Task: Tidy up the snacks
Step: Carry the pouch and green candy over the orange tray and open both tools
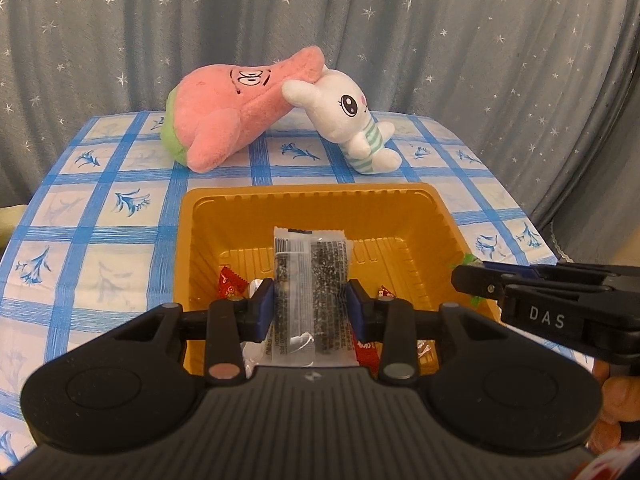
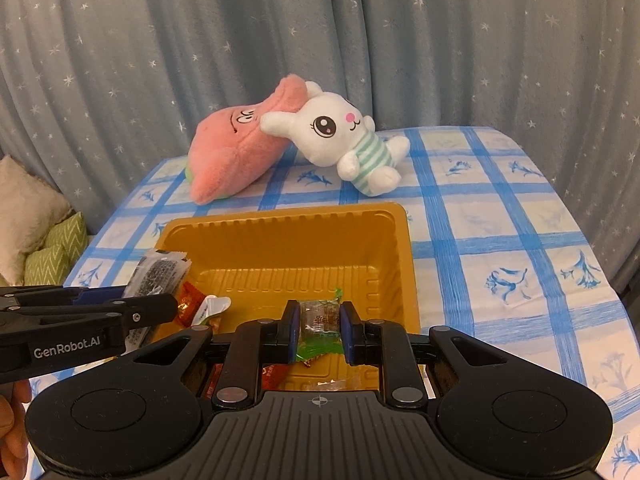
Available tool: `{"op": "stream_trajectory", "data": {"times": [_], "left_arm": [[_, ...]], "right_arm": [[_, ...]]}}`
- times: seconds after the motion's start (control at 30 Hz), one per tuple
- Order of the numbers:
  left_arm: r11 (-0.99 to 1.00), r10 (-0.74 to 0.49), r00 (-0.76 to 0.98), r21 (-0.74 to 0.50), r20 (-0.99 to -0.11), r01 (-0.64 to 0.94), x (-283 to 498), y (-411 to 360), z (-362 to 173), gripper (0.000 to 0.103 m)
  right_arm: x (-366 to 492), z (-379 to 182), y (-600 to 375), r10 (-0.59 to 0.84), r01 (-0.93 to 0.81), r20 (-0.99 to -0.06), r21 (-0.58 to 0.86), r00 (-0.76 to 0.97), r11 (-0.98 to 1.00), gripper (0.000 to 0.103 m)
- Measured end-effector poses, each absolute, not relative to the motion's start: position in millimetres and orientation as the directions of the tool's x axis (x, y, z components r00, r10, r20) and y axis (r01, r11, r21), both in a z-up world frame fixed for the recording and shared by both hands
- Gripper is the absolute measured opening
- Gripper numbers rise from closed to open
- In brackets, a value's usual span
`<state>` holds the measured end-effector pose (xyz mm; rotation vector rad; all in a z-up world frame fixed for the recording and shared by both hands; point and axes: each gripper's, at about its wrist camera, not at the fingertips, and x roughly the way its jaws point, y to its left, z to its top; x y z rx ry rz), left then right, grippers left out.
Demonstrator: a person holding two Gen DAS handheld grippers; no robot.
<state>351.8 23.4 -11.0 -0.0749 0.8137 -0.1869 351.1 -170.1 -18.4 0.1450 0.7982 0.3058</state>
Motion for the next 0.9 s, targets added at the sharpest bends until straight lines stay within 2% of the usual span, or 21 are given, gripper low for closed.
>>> {"op": "stream_trajectory", "data": {"times": [0.07, 0.13, 0.57, 0.73, 0.8, 0.83, 0.9], "left_arm": [[0.979, -0.205, 0.673, -0.149, -0.710, 0.141, 353.9, 23.0, -12.4, 0.036], [0.980, -0.201, 0.682, -0.151, -0.703, 0.133, 354.0, 23.5, -11.9, 0.041], [0.982, -0.190, 0.693, -0.147, -0.696, 0.121, 336.5, 35.5, -10.2, 0.041], [0.981, -0.193, 0.694, -0.152, -0.693, 0.121, 327.2, 37.7, -9.8, 0.041], [0.981, -0.191, 0.695, -0.150, -0.693, 0.120, 322.1, 38.0, -9.6, 0.042], [0.982, -0.187, 0.696, -0.147, -0.693, 0.118, 318.6, 38.2, -9.7, 0.045], [0.983, -0.181, 0.699, -0.144, -0.692, 0.112, 311.1, 39.0, -10.0, 0.047]], "right_arm": [[351.5, -19.2, -170.3, 0.324, -0.215, -0.682, 0.243, 0.656, 0.946, 0.021], [351.5, -19.8, -170.8, 0.325, -0.214, -0.682, 0.245, 0.655, 0.946, 0.021], [350.2, -23.3, -173.3, 0.336, -0.199, -0.684, 0.274, 0.647, 0.941, 0.021], [352.4, -21.2, -172.3, 0.368, -0.215, -0.646, 0.306, 0.669, 0.927, 0.022], [353.0, -19.8, -174.0, 0.368, -0.206, -0.639, 0.316, 0.676, 0.926, 0.042], [351.8, -19.0, -176.7, 0.371, -0.201, -0.627, 0.327, 0.685, 0.923, 0.060], [347.9, -15.4, -182.6, 0.373, -0.196, -0.605, 0.339, 0.703, 0.920, 0.064]]}}
